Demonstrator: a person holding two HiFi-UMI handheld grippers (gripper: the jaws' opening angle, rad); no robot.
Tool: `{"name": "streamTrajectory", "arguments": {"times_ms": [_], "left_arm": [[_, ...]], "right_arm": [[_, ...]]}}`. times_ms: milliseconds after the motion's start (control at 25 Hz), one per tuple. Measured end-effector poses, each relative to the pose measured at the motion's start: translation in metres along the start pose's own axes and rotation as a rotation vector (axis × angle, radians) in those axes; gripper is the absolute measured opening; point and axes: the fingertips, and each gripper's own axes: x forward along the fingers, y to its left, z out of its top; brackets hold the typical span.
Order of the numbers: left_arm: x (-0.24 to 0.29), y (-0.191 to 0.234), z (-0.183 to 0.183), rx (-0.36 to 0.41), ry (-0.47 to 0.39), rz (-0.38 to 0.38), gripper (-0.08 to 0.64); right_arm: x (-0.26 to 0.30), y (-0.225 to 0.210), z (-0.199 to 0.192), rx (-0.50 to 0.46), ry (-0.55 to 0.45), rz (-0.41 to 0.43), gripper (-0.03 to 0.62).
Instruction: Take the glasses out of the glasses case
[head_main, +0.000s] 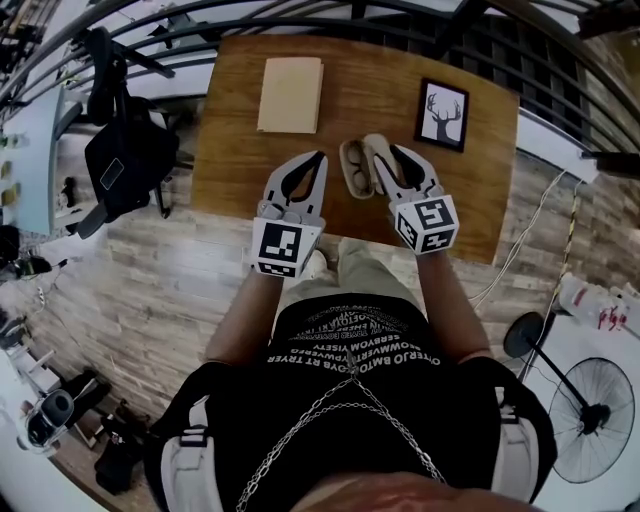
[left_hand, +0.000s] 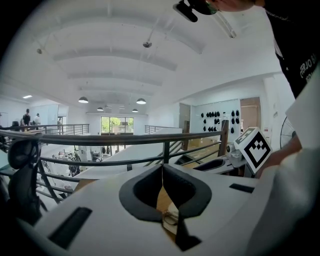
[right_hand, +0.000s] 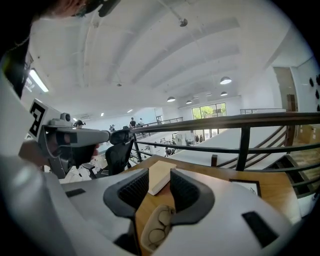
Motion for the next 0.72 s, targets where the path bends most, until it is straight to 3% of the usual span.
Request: {"name": "streamTrajectory", "arguments": {"times_ms": [720], "left_arm": [[0.017,0.005,-0.027,0.0,0.05,0.002,0.029]], "right_arm": [[0.024,-0.005,-0.054,0.033,0.097,0.042,0.127]]}}
